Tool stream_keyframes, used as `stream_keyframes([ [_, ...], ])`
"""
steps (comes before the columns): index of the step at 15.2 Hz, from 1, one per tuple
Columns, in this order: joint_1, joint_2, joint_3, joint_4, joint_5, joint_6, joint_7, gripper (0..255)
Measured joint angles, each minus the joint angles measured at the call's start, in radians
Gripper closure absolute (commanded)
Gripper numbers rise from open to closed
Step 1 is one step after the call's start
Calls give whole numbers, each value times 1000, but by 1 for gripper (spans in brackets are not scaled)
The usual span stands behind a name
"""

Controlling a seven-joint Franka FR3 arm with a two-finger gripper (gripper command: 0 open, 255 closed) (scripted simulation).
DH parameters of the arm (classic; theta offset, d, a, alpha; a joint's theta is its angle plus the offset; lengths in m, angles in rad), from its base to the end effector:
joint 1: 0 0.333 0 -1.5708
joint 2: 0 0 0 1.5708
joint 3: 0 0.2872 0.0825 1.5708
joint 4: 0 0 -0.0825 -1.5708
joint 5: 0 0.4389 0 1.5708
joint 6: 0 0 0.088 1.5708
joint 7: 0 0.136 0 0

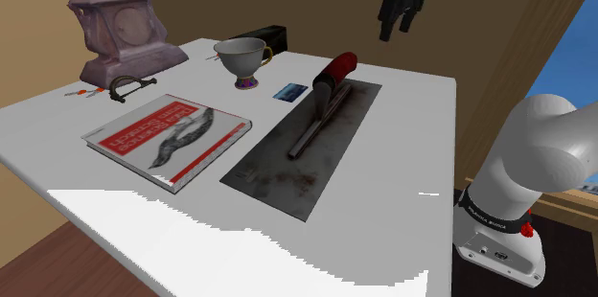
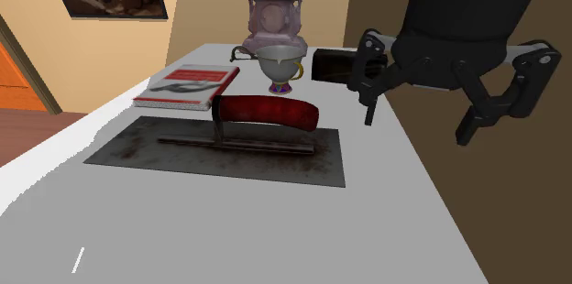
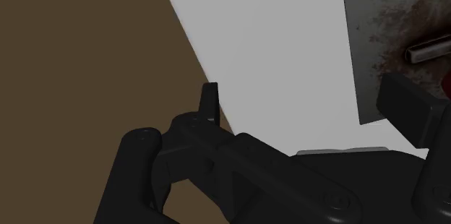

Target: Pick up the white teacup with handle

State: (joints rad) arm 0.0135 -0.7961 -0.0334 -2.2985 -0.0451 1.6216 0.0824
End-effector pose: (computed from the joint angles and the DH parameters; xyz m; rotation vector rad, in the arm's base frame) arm 0.3882 -0.0157 0.5804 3.1156 -0.1467 0.1867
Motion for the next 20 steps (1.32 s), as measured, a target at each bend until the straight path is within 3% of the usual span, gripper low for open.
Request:
stream_keyframes([
  [4,8,60,24,30,43,19,54,0],
  [10,26,252,74,169,148,53,187,0],
  [20,50,603,126,512,286,62,392,0],
])
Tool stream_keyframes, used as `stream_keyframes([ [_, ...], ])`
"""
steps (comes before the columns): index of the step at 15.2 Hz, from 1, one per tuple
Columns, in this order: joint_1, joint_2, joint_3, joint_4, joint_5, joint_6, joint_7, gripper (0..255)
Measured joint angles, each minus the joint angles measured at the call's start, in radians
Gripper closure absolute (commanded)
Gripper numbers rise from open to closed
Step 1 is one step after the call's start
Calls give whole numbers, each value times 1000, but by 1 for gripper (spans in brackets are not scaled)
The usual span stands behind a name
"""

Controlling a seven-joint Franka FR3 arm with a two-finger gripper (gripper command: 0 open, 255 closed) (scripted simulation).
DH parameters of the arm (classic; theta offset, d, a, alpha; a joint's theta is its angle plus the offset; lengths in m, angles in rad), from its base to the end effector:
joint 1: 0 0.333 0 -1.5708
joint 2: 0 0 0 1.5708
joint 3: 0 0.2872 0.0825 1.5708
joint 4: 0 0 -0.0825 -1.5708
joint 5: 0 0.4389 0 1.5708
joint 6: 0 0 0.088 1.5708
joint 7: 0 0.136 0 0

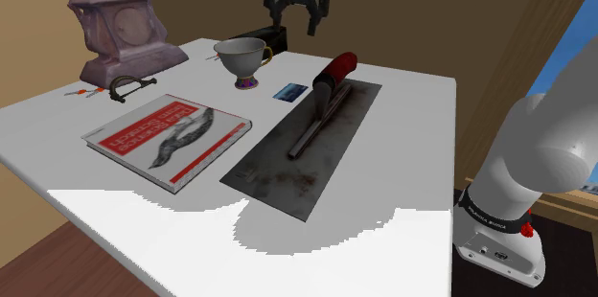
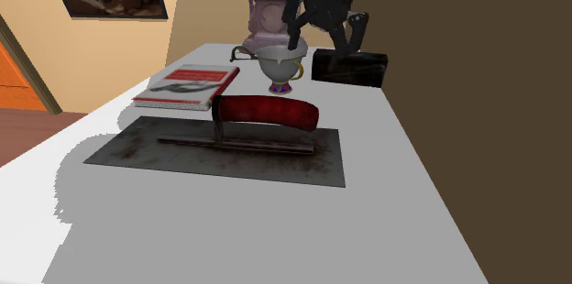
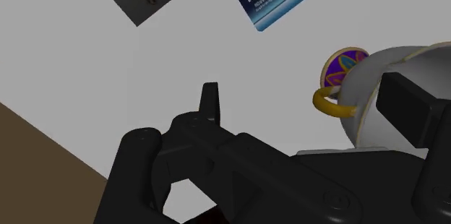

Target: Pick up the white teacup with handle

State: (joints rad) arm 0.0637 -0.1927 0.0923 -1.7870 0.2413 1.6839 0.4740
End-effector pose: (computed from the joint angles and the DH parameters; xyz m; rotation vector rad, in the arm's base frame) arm 0.5548 0.1210 0.5779 -2.8612 0.4846 -0.0221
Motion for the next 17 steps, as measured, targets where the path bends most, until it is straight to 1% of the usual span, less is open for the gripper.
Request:
stream_keyframes([
  [3,10,103,13,109,34,3,63,0],
  [5,11,168,15,191,50,-12,92,0],
  [7,13,182,18,190,56,5,98,0],
  [13,15,174,19,105,62,78,80,0],
  [14,15,174,19,100,63,84,79,255],
  [17,15,172,19,95,63,89,78,255],
])
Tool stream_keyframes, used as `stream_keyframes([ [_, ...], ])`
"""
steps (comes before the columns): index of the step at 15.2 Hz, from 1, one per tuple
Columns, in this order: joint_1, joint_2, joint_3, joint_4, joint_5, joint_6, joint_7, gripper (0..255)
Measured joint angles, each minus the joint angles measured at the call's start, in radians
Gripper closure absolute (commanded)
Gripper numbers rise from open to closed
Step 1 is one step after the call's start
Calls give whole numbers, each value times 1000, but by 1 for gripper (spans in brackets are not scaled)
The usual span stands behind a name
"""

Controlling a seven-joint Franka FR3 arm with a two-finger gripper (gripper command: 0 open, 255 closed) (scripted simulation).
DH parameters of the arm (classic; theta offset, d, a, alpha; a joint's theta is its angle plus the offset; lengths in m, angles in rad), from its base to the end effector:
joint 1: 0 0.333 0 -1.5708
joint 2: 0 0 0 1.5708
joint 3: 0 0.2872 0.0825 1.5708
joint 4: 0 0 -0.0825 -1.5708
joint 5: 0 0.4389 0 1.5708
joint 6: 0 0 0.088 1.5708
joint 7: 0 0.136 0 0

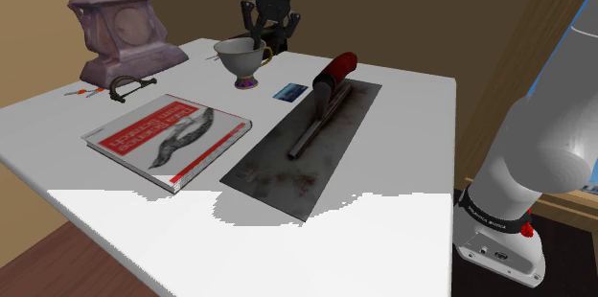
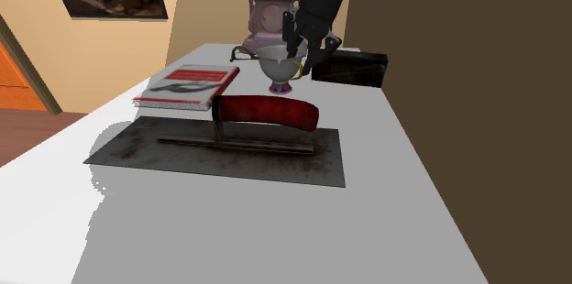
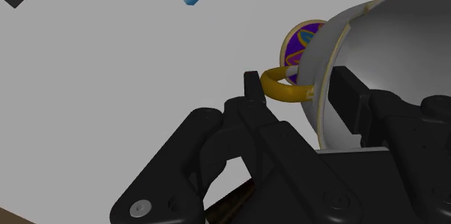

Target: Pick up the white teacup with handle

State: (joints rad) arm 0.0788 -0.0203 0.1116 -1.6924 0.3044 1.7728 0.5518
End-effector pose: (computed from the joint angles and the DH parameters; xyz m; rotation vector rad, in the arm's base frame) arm 0.6055 0.1524 0.5382 -2.7684 0.5723 0.0218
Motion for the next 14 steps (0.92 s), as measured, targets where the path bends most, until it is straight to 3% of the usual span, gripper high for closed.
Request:
stream_keyframes([
  [7,0,0,0,0,0,0,0,255],
  [14,-2,16,-2,98,-5,-80,22,255],
])
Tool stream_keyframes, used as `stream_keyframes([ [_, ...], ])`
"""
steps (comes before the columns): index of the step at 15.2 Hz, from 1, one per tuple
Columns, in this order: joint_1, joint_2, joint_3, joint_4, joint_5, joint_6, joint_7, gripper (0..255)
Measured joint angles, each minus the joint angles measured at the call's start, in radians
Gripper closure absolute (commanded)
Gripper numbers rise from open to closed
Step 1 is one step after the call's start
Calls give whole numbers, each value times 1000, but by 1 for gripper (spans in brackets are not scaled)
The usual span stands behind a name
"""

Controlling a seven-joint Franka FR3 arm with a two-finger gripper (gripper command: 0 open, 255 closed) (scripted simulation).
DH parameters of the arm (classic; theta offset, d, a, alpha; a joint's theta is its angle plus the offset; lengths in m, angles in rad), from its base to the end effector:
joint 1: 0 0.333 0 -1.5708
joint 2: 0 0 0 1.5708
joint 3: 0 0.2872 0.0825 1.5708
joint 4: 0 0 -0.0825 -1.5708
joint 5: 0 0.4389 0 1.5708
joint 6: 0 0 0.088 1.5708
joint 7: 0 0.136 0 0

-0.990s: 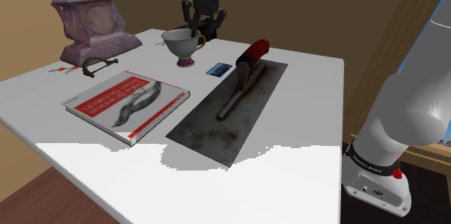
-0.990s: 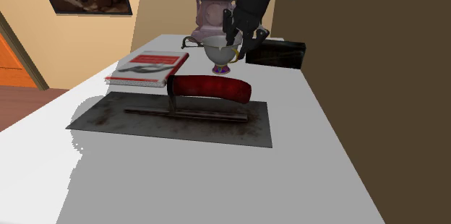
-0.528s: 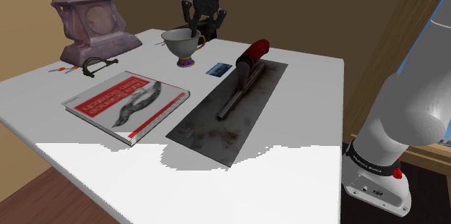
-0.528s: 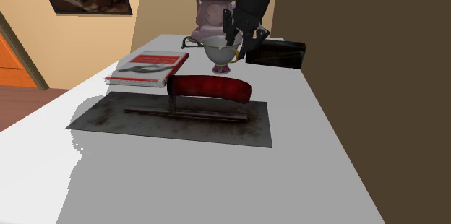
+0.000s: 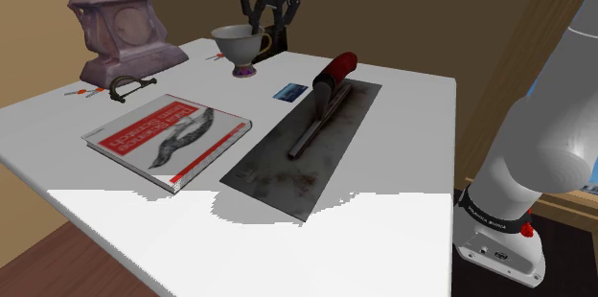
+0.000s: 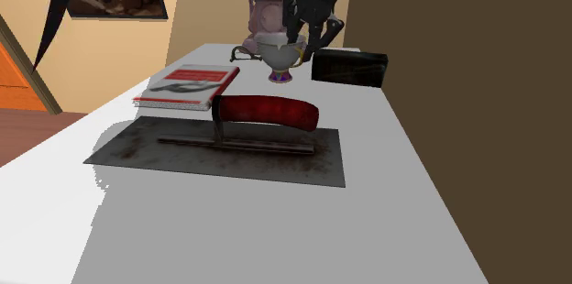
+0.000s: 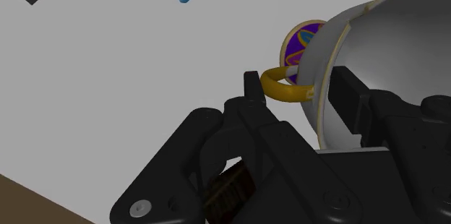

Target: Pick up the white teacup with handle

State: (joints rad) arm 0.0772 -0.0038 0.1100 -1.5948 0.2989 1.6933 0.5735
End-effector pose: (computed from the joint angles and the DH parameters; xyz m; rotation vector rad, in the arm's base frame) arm 0.6057 0.1521 0.5733 -2.7687 0.5725 0.0233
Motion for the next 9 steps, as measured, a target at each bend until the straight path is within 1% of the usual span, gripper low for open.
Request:
stream_keyframes([
  [9,-1,39,-1,168,-7,-123,36,255],
])
